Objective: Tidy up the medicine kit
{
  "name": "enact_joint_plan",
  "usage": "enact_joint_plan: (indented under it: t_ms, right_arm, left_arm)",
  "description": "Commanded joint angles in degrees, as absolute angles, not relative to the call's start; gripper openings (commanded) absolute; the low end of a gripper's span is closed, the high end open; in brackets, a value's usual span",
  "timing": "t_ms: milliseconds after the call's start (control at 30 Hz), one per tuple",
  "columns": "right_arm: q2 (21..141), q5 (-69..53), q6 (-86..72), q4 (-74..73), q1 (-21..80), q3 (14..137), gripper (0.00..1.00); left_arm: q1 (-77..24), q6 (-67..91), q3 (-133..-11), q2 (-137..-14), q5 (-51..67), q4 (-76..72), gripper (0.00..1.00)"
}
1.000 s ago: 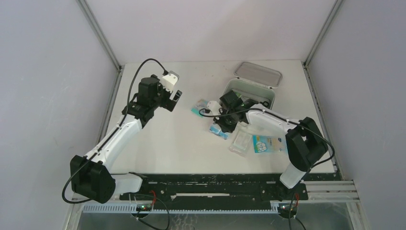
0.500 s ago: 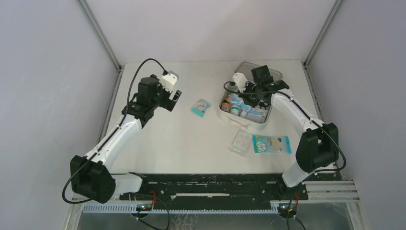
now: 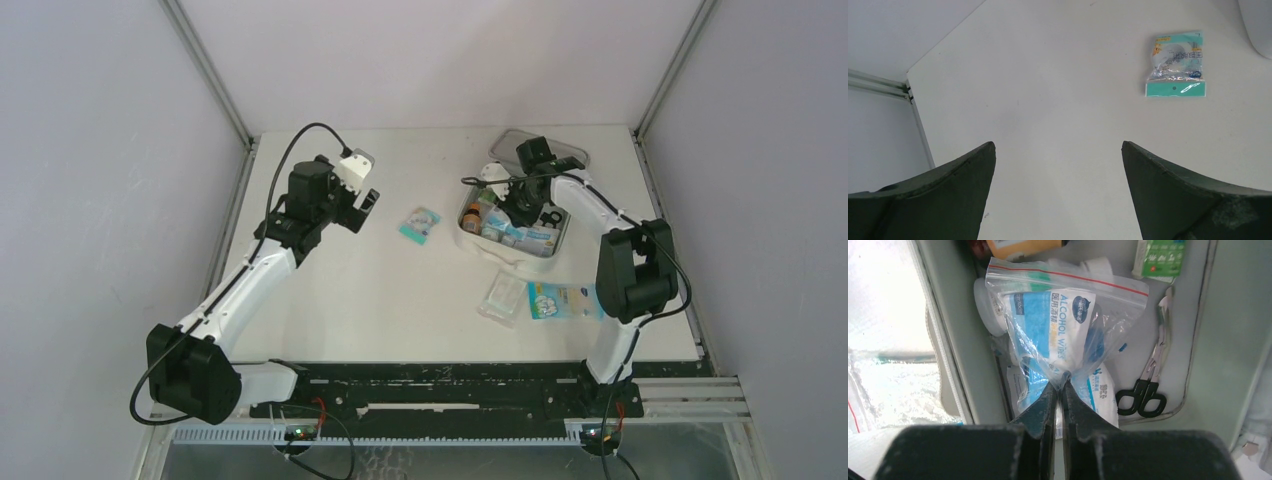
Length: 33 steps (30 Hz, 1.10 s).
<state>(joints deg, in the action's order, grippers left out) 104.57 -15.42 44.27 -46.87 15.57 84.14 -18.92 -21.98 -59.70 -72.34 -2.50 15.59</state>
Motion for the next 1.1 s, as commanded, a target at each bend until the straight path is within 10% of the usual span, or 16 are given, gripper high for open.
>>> enact_joint_plan:
  t_ms: [0,500,867,1067]
  right_arm:
    - [104.0,-15.4,48.0,-50.2,13.9,86.2,0.04]
    - [104.0,-15.4,53.6,-54.9,10.0,82.9,0.12]
    - [103.1,-16.5,54.6,-55.8,9.8,83.1,0.47]
    - [102.7,-19.6,51.9,-52.8,9.7,83.2,0.45]
  left_arm:
    - [-18.4,-22.7,-61.2,-72.1,-1.0,14.6,1.0]
    - [-18.5,-22.5,-61.5,-72.6,-0.1,14.6,1.0]
    - [-18.5,-22.7,-61.3,-72.4,0.1,14.5,1.0]
    - [-18.5,-22.7,-60.9,-72.1,0.3,14.5,1.0]
